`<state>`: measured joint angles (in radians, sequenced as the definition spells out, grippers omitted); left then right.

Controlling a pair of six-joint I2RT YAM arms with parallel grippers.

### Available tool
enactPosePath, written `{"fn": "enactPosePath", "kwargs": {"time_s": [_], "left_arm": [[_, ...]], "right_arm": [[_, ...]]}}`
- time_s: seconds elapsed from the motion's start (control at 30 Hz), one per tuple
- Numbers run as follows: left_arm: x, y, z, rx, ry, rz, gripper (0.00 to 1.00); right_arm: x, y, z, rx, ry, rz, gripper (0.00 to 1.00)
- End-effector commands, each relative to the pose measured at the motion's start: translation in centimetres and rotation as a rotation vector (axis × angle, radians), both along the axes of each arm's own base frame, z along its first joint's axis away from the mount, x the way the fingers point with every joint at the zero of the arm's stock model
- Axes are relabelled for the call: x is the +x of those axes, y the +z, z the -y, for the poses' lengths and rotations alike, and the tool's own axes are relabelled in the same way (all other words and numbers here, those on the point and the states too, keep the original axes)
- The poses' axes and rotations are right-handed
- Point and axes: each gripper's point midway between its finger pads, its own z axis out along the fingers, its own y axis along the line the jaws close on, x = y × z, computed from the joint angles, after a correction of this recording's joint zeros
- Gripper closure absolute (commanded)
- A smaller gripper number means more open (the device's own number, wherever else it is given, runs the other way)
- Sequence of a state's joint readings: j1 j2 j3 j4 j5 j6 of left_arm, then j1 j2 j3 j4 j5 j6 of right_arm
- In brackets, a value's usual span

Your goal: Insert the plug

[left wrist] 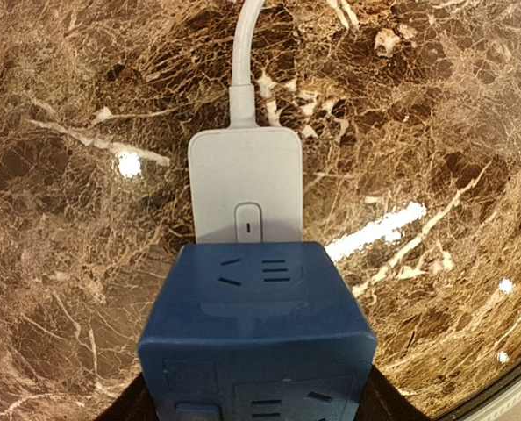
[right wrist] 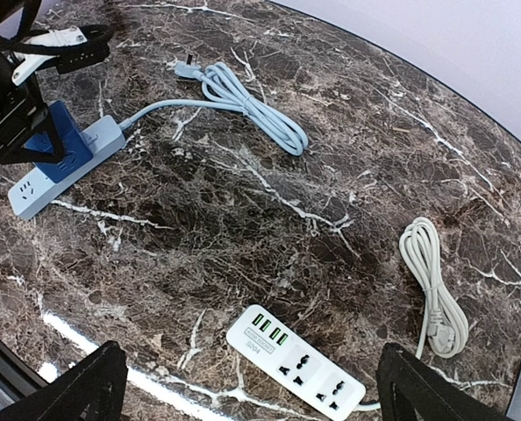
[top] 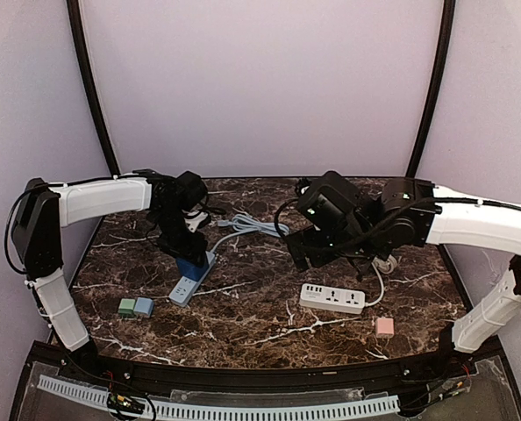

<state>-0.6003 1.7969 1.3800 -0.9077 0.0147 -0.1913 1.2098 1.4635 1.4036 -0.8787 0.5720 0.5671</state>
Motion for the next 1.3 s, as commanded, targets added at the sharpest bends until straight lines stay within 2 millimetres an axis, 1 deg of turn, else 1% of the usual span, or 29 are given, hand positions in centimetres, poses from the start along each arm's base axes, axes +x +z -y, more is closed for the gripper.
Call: {"fn": "enactPosePath", "kwargs": {"time_s": [0.0, 0.27, 0.47, 0.63, 0.77, 0.9, 0.97, 1.07, 1.1, 1.13, 1.17, 1.23, 1.27], "left_arm": [[-0.4, -4.2, -1.1, 0.083, 0.004, -0.05, 0.99], [-0.6, -5.3, -1.0, 0.078, 0.002, -0.066, 0.99], [-1.5, -6.9, -1.4, 0.09, -0.005, -0.099, 0.99], [-2.0, -7.9, -1.0, 0.063, -0.004, -0.129, 0.99], [-2.2, -8.4, -1.1, 0.067, -0.002, -0.137, 0.99], [-2.1, -8.3, -1.1, 0.071, -0.005, -0.133, 0.99], [-2.1, -8.2, -1.2, 0.077, -0.007, -0.134, 0.98], [-2.1, -7.8, -1.2, 0.08, -0.011, -0.131, 0.88], [-2.0, -7.4, -1.2, 0.077, -0.01, -0.122, 0.85], [-1.9, -7.1, -1.2, 0.074, -0.01, -0.116, 0.79], [-1.7, -6.4, -1.2, 0.068, -0.011, -0.103, 0.76], [-1.5, -5.2, -1.0, 0.052, -0.013, -0.079, 0.63], [-1.5, -4.5, -1.0, 0.044, -0.015, -0.069, 0.61]], "right_arm": [[-0.1, 0.4, 0.5, 0.026, -0.011, 0.003, 0.01], [-0.2, 0.0, 0.8, 0.028, -0.028, -0.004, 0.01], [-0.2, -0.3, 0.6, 0.023, -0.029, -0.012, 0.01], [-0.1, -0.5, 0.5, 0.017, -0.027, -0.017, 0.01], [-0.1, -0.6, 0.2, 0.006, -0.02, -0.015, 0.01], [0.1, -0.5, 0.1, -0.003, -0.018, -0.009, 0.01], [0.1, -0.6, 0.0, -0.005, -0.017, -0.008, 0.01], [0.1, -0.6, 0.1, -0.002, -0.021, -0.008, 0.01], [0.1, -0.6, 0.1, -0.003, -0.021, -0.008, 0.01], [0.1, -0.6, 0.1, -0.001, -0.022, -0.009, 0.01], [0.2, -0.6, 0.1, -0.002, -0.022, -0.007, 0.01], [0.2, -0.5, 0.2, -0.005, -0.024, -0.003, 0.01], [0.3, -0.4, 0.2, -0.005, -0.025, 0.001, 0.02]]}}
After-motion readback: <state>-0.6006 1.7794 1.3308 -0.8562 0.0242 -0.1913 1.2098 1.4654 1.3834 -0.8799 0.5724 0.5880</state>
